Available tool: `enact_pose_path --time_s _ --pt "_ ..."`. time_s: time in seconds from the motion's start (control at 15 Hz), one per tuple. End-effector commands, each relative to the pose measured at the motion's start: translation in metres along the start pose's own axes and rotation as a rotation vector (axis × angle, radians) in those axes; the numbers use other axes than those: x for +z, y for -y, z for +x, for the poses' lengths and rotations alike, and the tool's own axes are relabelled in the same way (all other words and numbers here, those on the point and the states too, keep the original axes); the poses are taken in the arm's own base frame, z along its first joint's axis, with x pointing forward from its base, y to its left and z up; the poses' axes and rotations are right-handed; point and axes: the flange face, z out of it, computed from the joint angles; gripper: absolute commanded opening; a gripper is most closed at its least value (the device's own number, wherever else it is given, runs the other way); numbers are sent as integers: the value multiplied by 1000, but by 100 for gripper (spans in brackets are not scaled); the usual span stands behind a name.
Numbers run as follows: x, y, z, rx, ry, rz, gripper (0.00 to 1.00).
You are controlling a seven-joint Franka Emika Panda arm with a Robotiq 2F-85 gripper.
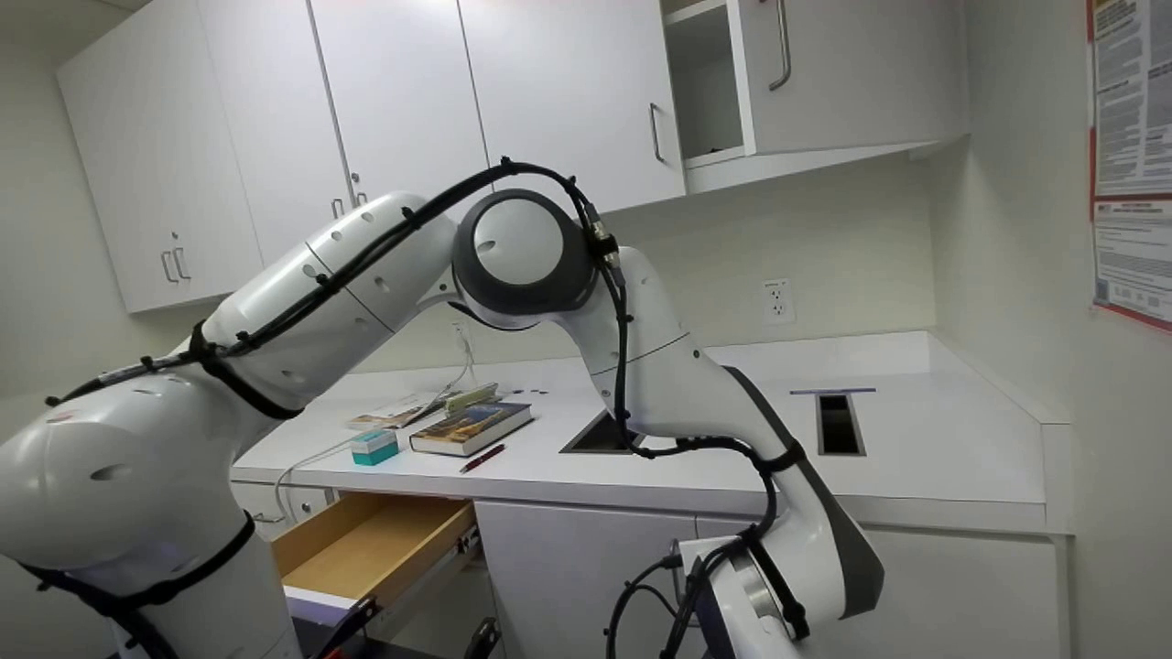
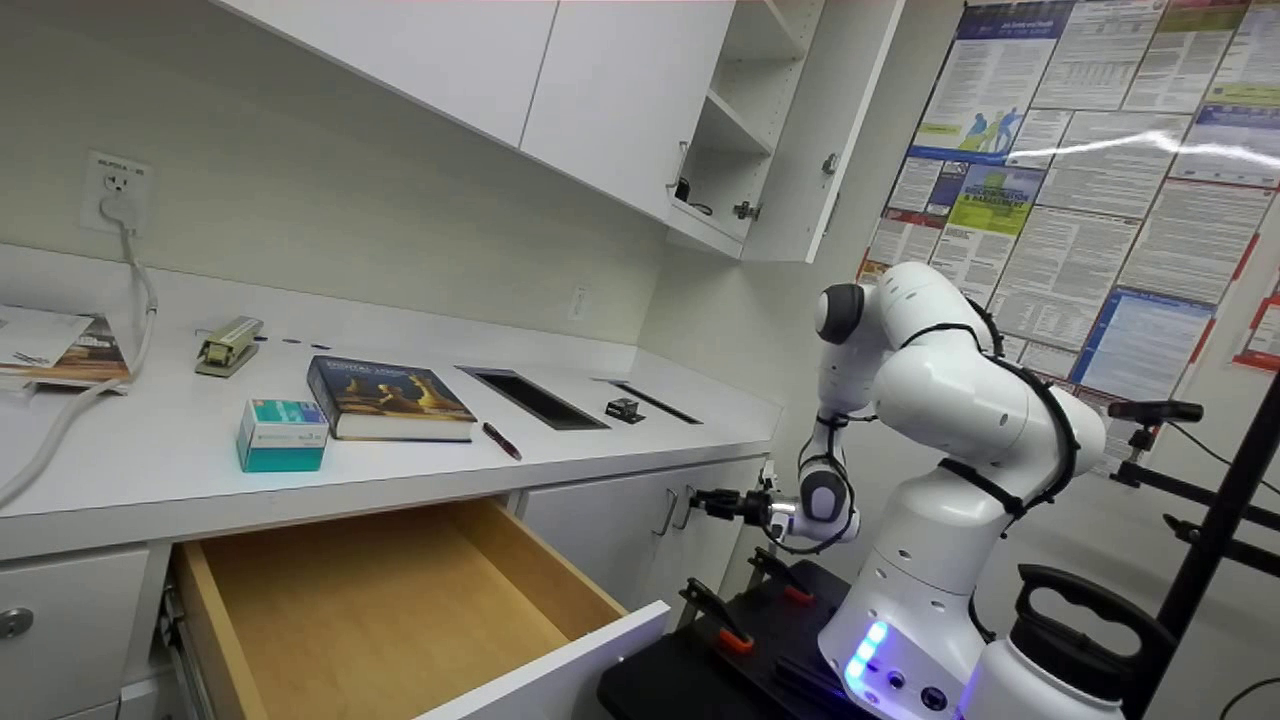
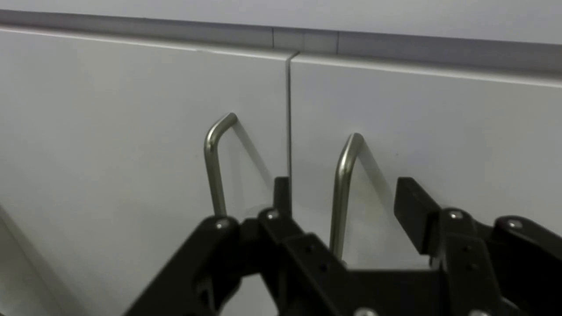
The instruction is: Open the rightmost cabinet door of the lower cabinet
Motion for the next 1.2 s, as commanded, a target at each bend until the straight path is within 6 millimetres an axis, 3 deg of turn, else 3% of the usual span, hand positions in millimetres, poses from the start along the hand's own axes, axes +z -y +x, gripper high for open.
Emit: enact_pose_path --time_s 0.0,0.2,0.33,0.67,1.13 --pt "6 4 1 25 27 -4 34" --pt "7 3 3 25 27 -11 10" --pt "7 1 4 25 26 -14 0" --pt "-7 1 6 18 18 -17 2" --pt "-73 11 15 14 -9 -24 2"
